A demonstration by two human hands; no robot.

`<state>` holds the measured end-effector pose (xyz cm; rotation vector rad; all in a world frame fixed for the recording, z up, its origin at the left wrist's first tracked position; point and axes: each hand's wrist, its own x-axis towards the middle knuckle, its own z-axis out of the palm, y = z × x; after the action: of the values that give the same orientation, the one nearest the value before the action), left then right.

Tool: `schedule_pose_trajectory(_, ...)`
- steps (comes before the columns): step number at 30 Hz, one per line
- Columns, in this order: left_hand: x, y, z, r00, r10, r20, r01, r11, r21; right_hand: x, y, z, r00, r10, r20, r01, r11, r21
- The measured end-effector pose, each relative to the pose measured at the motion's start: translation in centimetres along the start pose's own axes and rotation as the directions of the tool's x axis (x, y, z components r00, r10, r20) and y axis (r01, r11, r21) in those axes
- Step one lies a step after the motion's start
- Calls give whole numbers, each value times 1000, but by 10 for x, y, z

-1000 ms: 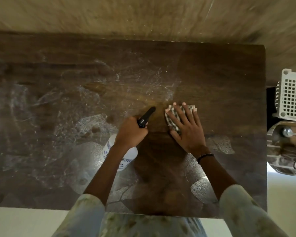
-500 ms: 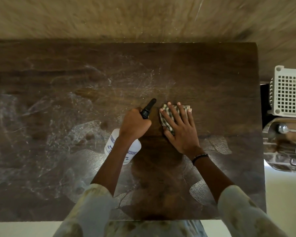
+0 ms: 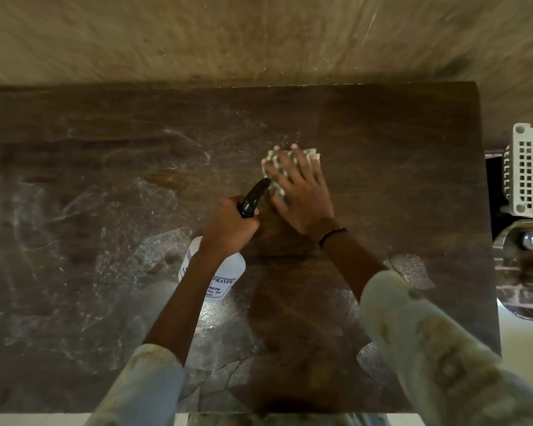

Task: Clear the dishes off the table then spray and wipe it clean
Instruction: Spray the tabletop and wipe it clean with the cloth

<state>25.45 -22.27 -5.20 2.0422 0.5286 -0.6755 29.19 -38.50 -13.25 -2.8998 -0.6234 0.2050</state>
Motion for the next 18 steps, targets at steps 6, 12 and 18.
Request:
schedule_pose_trajectory(6, 5, 6, -9, 1000, 6, 23, -7, 1000, 11, -61, 23, 1, 973, -219, 76, 224, 973, -52)
schedule_pose_trajectory(12, 16, 13, -12, 999, 24, 27, -25, 999, 29, -14, 54, -14, 998, 65, -16, -65, 998, -22)
schedule_pose_trajectory(18, 24, 21, -14, 999, 41, 15, -42, 996, 74, 17, -7, 0, 999, -51, -16, 51, 999, -4)
